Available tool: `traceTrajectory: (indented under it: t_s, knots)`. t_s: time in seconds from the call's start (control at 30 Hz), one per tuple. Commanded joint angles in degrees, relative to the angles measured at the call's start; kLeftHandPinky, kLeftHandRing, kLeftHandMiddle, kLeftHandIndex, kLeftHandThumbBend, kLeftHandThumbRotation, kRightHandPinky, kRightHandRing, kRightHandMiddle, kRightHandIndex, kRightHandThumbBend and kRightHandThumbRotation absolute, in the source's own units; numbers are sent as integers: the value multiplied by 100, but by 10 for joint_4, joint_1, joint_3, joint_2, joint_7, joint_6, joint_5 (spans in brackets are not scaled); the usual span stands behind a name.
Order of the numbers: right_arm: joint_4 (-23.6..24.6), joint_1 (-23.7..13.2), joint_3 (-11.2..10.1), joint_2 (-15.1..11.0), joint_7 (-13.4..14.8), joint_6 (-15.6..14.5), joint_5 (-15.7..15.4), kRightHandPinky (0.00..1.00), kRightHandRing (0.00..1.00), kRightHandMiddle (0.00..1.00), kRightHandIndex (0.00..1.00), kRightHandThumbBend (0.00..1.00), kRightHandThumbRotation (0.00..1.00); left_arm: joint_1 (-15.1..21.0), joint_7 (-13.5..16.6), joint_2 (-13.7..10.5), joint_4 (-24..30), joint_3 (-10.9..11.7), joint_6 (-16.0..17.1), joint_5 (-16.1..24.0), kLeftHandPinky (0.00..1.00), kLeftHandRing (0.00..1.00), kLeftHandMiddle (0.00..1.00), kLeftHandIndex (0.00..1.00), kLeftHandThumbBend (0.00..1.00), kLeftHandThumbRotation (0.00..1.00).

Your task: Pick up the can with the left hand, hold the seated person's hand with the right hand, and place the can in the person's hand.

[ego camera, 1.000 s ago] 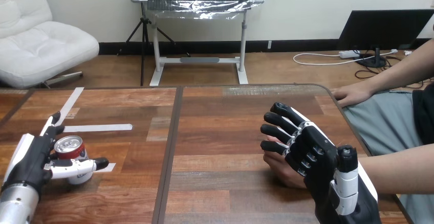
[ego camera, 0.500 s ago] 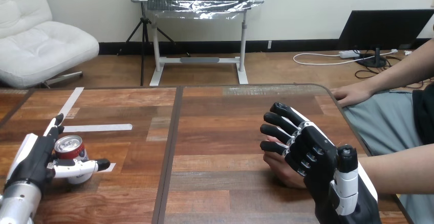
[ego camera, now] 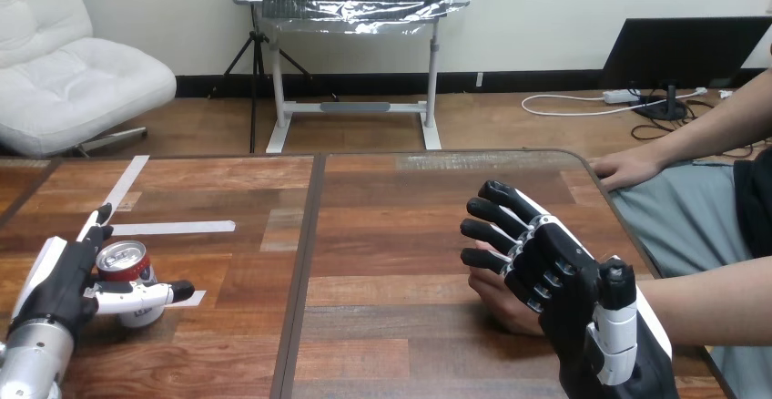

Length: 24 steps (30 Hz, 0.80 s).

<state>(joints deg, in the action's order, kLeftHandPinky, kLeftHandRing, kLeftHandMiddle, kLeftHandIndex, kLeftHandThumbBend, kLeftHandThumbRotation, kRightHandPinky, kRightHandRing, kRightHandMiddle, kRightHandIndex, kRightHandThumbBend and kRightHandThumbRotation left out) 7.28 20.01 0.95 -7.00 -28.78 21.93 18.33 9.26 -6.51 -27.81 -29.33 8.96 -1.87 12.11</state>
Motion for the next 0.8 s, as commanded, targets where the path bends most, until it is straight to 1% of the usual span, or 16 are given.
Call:
traceTrajectory:
  t_s: [0.0, 0.07, 0.37, 0.57, 0.77]
  knots:
    - [14, -27, -9, -2, -2, 17, 10, 81, 87, 88, 89, 94, 100, 44, 10, -12, 1, -13, -5, 8, 85, 92, 96, 99, 79, 7]
    - [14, -27, -9, -2, -2, 17, 10, 81, 87, 88, 89, 94, 100, 45, 12, -12, 0, -14, -4, 9, 85, 91, 95, 98, 79, 7]
    - [12, -27, -11, -1, -3, 17, 12, 81, 86, 88, 89, 94, 100, 50, 30, -12, 5, -23, -29, 24, 82, 89, 93, 95, 77, 2]
    - [12, -28, -12, 0, -3, 19, 9, 80, 86, 88, 88, 94, 100, 54, 45, -12, 11, -31, -49, 42, 80, 87, 91, 92, 77, 0]
    - [9, -29, -13, 1, -6, 18, 13, 80, 86, 88, 88, 93, 100, 57, 56, -14, 10, -36, -52, 53, 78, 85, 88, 89, 78, 0]
